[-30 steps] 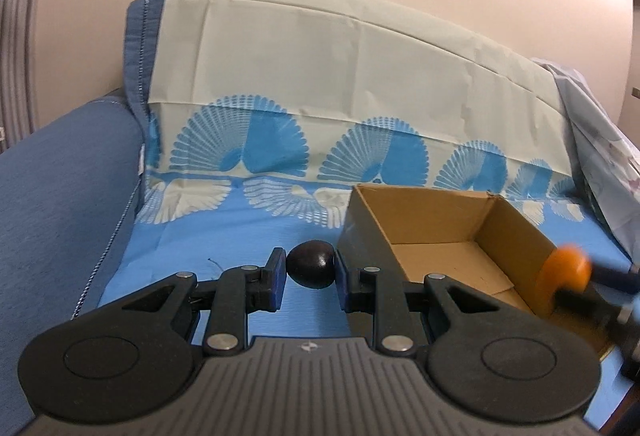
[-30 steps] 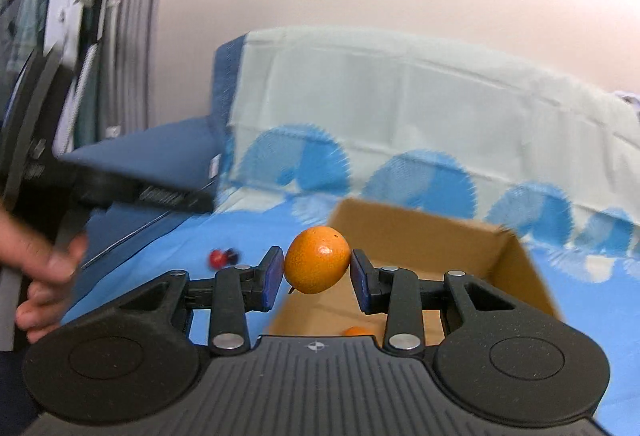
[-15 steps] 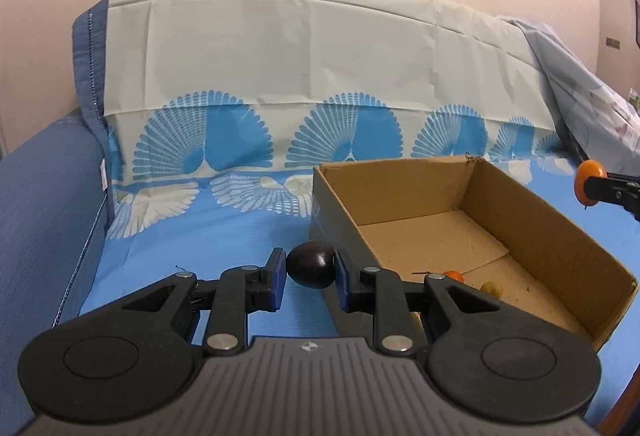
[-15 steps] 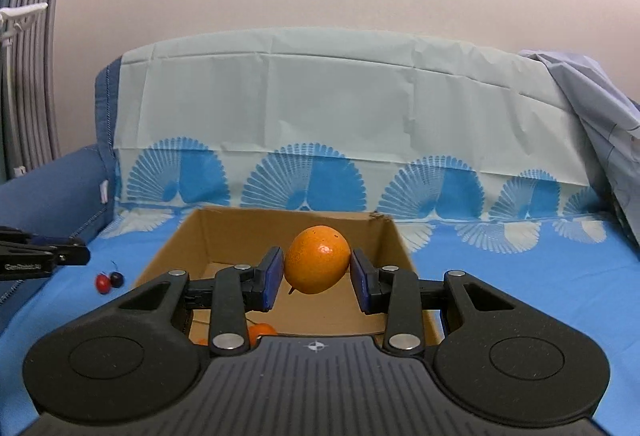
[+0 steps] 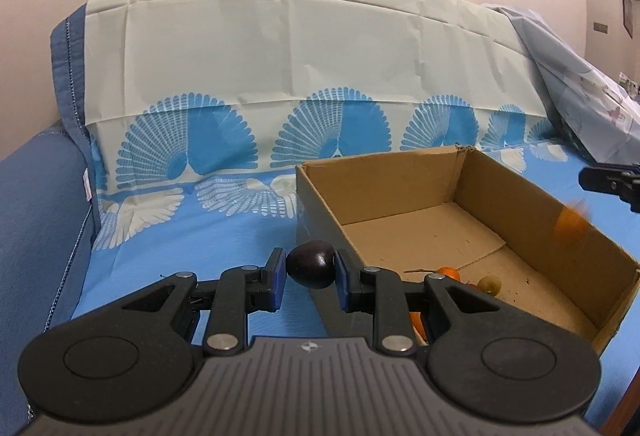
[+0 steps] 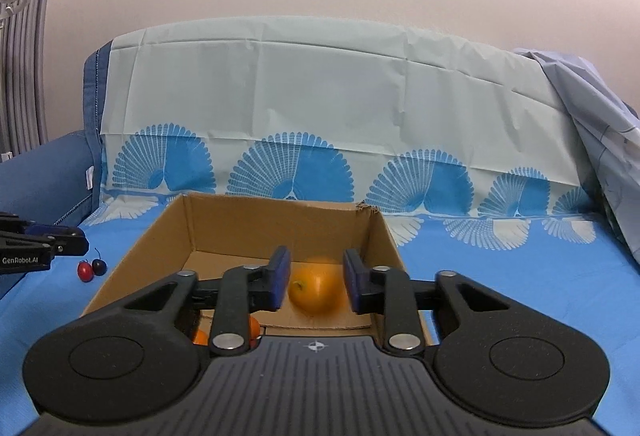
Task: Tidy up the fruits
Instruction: 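Open both tools to drop the orange fruit and cherry into the box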
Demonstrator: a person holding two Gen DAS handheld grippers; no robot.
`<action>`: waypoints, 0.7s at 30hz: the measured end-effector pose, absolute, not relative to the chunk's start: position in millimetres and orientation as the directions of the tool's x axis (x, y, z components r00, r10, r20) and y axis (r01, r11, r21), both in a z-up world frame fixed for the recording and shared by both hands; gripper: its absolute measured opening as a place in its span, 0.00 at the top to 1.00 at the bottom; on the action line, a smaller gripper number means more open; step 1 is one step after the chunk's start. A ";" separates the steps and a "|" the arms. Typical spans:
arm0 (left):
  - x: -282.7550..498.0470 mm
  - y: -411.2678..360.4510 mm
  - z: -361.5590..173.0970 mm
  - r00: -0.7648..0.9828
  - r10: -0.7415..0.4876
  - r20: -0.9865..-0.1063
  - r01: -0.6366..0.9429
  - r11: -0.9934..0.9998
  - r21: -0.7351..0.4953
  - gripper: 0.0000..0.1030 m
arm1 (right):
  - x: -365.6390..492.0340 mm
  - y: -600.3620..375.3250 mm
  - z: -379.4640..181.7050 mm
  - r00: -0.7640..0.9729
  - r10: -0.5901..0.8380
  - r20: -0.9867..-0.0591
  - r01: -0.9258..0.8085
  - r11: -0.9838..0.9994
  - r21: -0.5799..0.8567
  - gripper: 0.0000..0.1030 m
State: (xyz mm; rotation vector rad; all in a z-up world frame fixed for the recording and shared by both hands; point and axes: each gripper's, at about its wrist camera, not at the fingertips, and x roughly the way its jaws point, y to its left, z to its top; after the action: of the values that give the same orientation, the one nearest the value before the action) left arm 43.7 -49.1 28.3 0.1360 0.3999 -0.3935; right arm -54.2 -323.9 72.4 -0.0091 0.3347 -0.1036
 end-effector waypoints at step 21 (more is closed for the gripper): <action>8.9 -86.1 25.9 0.767 -0.539 -0.349 0.586 0.810 0.037 0.72 | -44.9 -328.8 67.4 0.910 -0.188 -0.370 0.202 0.979 -0.001 0.43</action>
State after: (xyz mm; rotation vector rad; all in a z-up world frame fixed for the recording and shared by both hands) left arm 8.9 -86.2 25.9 0.1468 0.3339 -0.6130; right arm -44.9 -328.8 67.4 0.0375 0.3782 -0.2012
